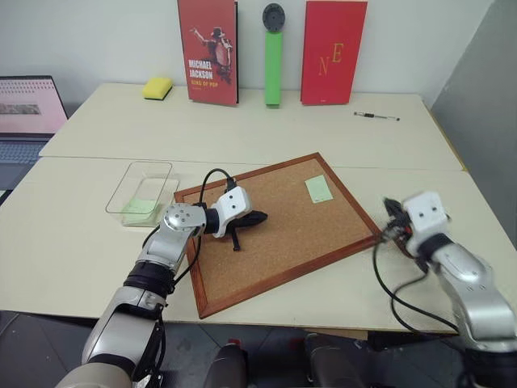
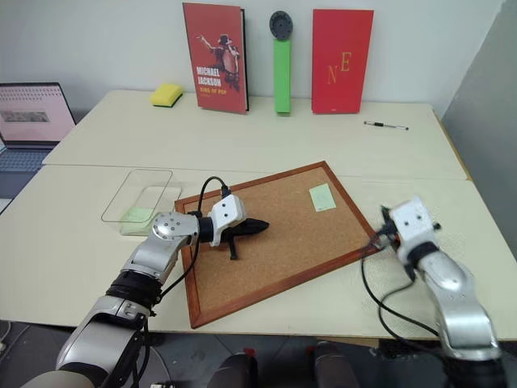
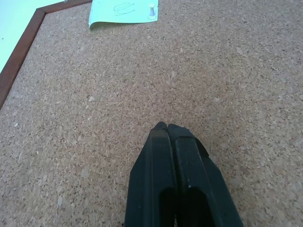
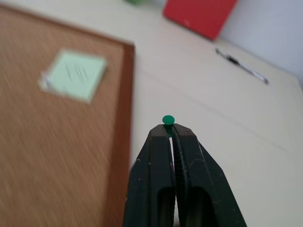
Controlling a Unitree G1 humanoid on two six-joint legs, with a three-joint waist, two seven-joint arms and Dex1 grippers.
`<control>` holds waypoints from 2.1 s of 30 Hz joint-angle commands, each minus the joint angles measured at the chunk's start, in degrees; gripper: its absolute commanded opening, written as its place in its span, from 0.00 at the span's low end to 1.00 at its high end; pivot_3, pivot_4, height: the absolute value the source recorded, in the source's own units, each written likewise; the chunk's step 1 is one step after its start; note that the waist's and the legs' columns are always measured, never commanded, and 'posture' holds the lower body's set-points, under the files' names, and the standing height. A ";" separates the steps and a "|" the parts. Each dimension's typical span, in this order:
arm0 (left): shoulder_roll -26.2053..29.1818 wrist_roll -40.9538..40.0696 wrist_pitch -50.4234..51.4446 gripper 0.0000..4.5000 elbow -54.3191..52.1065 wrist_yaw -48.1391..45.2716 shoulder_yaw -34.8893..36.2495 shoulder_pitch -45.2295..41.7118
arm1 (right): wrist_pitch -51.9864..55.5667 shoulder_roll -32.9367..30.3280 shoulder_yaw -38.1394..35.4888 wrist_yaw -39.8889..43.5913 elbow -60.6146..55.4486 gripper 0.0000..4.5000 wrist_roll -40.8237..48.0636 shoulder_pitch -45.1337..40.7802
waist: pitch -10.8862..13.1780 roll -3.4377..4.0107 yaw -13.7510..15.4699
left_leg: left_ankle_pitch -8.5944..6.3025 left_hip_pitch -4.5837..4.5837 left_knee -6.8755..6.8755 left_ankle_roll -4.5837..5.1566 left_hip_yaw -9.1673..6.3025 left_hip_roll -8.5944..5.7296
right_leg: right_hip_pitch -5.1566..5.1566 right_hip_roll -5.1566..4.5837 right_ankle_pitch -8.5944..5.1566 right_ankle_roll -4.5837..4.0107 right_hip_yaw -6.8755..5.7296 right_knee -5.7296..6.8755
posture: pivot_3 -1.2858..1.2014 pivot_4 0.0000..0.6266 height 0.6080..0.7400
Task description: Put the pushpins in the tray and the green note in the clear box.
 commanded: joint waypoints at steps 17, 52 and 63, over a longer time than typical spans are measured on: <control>-1.21 1.05 -1.17 0.00 2.51 0.17 -0.38 -1.12 | 2.33 -7.94 -0.42 3.49 2.37 0.31 -7.28 3.88 | 0.01 -0.01 0.00 | 0.00 0.14 0.05 0.00 0.03 -0.01 | 0.14 -0.01 -0.04 -0.06 0.03 -0.03 | 0.52 0.24 1.00; -0.95 1.26 -0.72 0.00 1.65 0.65 -0.16 -0.89 | -9.09 22.86 12.54 -1.57 28.70 0.56 1.32 -25.64 | -0.02 -0.09 0.10 | 0.00 0.12 0.04 0.00 -0.07 -0.03 | 0.15 0.00 0.02 0.02 -0.05 0.05 | 0.52 0.24 1.00; -0.28 1.24 0.75 0.00 -0.49 0.76 -0.08 -0.08 | -10.91 23.27 12.47 -1.62 32.65 0.32 1.61 -26.65 | -0.02 -0.08 -0.10 | 0.00 0.13 0.04 0.00 -0.07 -0.02 | 0.15 0.01 0.02 0.02 -0.04 0.06 | 0.52 0.24 1.00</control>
